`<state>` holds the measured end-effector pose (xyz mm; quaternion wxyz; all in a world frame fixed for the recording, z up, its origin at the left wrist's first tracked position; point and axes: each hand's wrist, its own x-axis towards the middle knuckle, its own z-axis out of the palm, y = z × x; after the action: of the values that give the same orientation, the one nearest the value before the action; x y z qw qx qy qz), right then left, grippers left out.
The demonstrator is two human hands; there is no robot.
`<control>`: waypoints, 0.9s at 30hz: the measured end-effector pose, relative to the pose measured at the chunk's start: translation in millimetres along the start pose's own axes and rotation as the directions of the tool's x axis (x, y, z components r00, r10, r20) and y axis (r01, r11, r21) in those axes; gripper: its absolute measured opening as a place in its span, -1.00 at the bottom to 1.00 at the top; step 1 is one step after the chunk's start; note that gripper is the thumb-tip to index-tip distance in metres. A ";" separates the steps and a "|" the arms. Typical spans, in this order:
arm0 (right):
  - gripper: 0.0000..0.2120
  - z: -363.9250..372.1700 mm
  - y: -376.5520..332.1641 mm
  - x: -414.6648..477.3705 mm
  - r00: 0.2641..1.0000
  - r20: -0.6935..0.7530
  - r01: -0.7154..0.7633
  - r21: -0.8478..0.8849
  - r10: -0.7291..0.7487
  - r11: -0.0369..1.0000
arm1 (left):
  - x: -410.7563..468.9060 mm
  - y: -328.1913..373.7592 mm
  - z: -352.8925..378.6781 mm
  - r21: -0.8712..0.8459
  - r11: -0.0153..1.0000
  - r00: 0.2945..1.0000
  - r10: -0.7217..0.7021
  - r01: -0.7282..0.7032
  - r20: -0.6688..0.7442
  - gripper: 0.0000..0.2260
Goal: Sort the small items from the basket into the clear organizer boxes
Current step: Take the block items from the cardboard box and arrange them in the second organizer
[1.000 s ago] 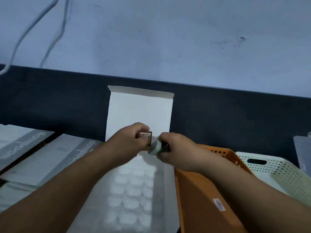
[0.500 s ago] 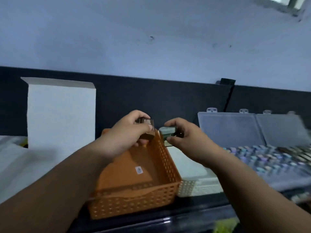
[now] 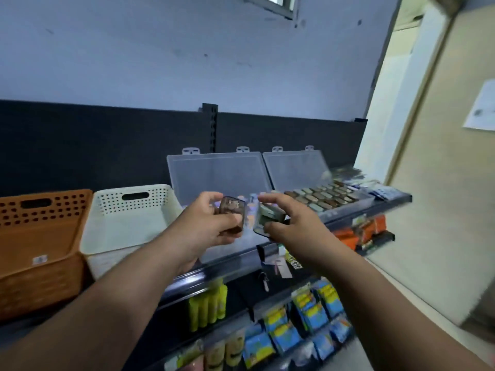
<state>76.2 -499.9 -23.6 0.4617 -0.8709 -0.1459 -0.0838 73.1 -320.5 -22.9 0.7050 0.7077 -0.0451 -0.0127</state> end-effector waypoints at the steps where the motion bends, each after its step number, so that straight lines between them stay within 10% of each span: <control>1: -0.55 -12.1 8.2 -4.9 1.000 -0.007 -0.028 0.016 0.028 0.999 | 3.2 -1.9 14.7 0.014 1.000 1.000 -0.003 0.002 0.001 -0.65; 20: -0.67 -204.1 205.4 44.7 0.881 -0.395 -0.229 0.127 0.261 0.965 | 183.4 -19.5 280.0 -0.046 0.999 0.978 0.008 0.002 0.210 -0.79; 27: -0.53 -267.7 265.4 98.2 0.845 -0.424 -0.270 0.188 0.326 0.944 | 255.1 -27.0 341.8 0.245 0.963 0.977 0.067 -0.117 0.204 -0.59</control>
<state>253.9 -845.3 -53.1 0.5421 -0.8101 0.0970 -0.2010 300.5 -682.0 -40.2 0.6001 0.7850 -0.1478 -0.0427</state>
